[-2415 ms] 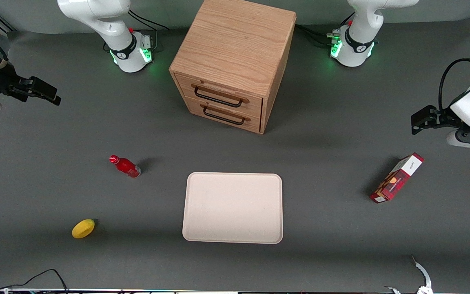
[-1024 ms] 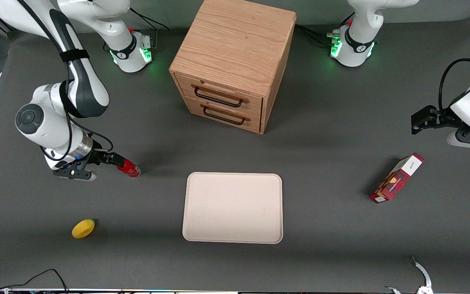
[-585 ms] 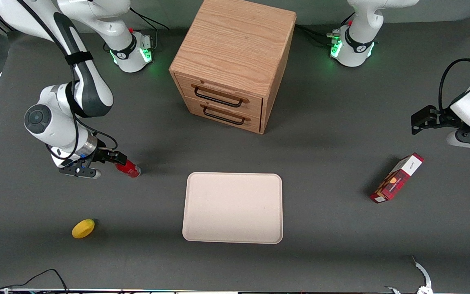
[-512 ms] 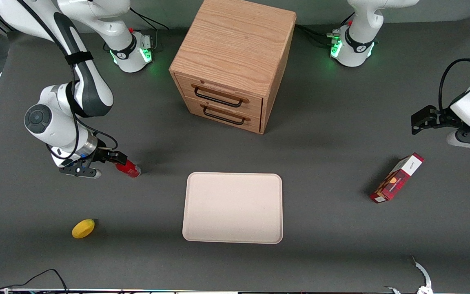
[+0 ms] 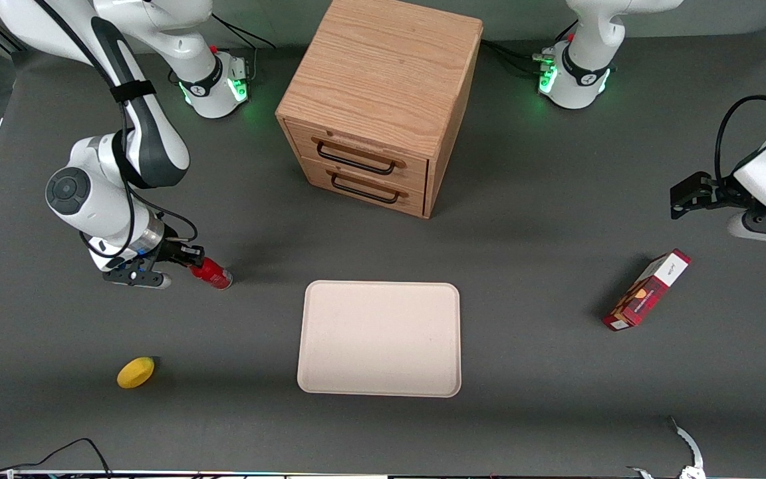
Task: Place coke bottle on tray
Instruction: 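Close the right gripper around the red Coca-Cola bottle's neck, then carry the bottle with the right gripper over the cream tray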
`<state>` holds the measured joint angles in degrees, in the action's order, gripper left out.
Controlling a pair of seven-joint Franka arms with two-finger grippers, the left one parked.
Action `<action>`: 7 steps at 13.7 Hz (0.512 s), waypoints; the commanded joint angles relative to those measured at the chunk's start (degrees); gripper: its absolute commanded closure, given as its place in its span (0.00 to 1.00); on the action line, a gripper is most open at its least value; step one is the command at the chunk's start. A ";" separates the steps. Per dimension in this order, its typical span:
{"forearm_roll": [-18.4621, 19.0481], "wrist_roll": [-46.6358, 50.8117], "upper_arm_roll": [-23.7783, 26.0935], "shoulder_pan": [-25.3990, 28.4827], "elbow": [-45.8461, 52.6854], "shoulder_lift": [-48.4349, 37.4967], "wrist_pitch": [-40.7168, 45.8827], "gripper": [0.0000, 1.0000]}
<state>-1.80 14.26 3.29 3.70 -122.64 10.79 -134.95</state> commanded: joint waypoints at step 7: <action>-0.57 -2.13 -0.56 -0.09 27.86 -2.53 33.05 1.00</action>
<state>-1.80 13.63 2.95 3.54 -102.72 6.87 -108.09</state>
